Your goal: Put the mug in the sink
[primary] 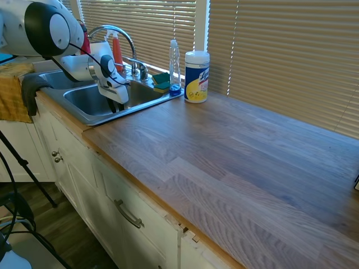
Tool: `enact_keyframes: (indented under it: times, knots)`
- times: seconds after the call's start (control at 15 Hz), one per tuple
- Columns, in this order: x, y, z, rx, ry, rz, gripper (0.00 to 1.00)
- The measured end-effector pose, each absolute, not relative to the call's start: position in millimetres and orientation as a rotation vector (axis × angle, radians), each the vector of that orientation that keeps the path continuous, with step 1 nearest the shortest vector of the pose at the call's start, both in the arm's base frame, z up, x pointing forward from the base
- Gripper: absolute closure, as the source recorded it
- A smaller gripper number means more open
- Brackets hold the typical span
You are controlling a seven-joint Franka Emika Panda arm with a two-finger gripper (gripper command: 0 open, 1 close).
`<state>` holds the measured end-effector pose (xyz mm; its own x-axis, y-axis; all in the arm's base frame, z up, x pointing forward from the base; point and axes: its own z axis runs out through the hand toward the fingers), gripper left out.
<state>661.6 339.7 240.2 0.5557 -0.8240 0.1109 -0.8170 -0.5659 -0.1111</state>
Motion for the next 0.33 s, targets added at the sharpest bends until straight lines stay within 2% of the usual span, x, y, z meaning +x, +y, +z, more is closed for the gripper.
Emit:
enact_keyframes:
  times: [0.33]
  knots:
    - [641, 334, 319, -2.696, 1.407, -0.282, 0.0]
